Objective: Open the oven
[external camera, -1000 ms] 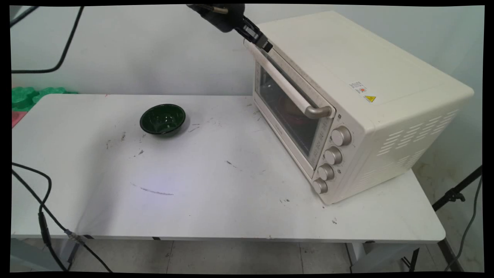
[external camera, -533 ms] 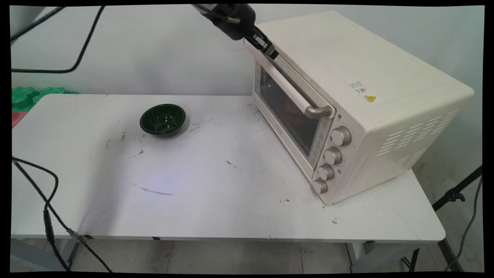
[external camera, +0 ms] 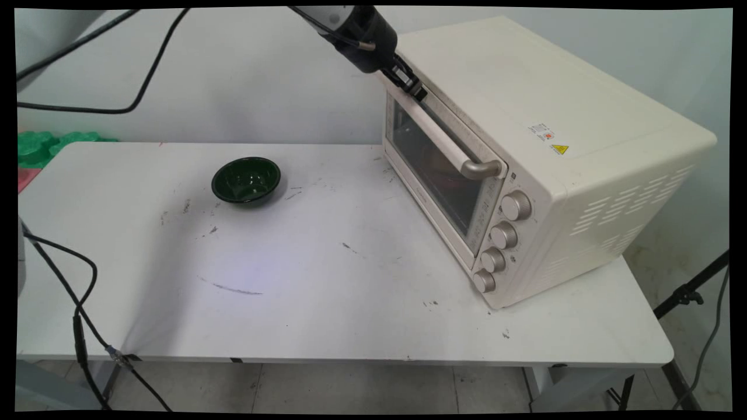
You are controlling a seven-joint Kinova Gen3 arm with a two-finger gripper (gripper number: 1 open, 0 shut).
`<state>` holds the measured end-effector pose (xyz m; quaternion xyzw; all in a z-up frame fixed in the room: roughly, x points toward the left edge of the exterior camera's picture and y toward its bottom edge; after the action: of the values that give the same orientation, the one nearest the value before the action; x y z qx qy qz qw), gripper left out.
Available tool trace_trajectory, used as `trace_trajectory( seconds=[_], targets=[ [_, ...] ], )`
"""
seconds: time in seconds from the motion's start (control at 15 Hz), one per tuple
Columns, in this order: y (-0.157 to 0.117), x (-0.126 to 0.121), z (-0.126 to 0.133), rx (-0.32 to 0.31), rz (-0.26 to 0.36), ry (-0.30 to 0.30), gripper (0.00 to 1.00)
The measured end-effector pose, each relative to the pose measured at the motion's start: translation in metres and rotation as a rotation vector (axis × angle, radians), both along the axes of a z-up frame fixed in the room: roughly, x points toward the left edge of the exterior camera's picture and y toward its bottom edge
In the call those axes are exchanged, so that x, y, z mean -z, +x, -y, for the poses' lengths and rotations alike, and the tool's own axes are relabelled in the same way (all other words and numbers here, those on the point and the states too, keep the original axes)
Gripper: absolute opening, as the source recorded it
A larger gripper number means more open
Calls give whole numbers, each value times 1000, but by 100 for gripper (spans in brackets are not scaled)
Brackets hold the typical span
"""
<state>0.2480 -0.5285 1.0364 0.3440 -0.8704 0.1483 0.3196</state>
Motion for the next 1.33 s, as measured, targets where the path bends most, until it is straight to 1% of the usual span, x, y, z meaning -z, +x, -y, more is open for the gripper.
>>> trace_trajectory(
  seconds=[0.6,0.93,1.33],
  targets=[
    [-5,18,1,11,24,21,0],
    [0,23,-6,12,36,27,0],
    [13,34,-19,12,46,30,0]
  ],
)
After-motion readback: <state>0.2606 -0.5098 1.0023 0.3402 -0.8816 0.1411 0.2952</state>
